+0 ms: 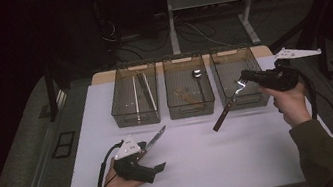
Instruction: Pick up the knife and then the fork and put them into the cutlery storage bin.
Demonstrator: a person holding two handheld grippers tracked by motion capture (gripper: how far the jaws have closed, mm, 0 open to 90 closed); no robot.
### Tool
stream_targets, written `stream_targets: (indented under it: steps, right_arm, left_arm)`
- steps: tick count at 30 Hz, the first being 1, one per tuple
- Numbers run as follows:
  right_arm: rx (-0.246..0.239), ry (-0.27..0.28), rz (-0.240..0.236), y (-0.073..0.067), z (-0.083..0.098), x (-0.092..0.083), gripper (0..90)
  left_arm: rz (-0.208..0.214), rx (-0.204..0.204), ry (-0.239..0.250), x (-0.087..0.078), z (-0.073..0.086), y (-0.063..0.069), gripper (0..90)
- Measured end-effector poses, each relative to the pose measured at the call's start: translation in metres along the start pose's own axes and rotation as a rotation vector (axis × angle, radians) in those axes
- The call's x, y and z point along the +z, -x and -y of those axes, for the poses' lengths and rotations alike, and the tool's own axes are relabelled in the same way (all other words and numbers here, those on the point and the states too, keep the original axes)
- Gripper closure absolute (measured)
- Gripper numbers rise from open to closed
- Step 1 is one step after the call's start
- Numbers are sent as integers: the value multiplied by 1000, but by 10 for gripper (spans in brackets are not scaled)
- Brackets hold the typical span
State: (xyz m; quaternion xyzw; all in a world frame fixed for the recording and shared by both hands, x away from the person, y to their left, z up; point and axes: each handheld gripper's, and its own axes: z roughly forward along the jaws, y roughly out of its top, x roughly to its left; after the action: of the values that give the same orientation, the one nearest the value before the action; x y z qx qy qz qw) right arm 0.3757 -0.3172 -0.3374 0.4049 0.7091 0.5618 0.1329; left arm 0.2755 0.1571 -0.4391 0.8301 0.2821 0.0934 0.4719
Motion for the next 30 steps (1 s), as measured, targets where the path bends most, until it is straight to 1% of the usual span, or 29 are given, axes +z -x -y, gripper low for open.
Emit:
stream_targets:
  steps: [7,9,13,16,26,28,30]
  right_arm:
    - [2,19,40,13,-18,-10,865]
    - [0,26,57,18,-24,-13,866]
    - [4,36,93,30,-35,-19,865]
    - [17,45,114,39,-41,-21,865]
    - [49,36,201,68,-55,-20,865]
    - [50,24,223,74,-58,-17,865]
    - [38,1,244,77,-60,-13,865]
  left_arm:
    - [4,0,-6,1,0,1,0]
    - [4,0,-6,1,0,1,0]
    - [5,0,-9,2,0,1,0]
    - [6,1,-11,2,0,1,0]
    - [17,1,-15,2,1,2,4]
    - [18,1,-15,2,1,2,5]
    - [19,1,-17,2,1,2,5]
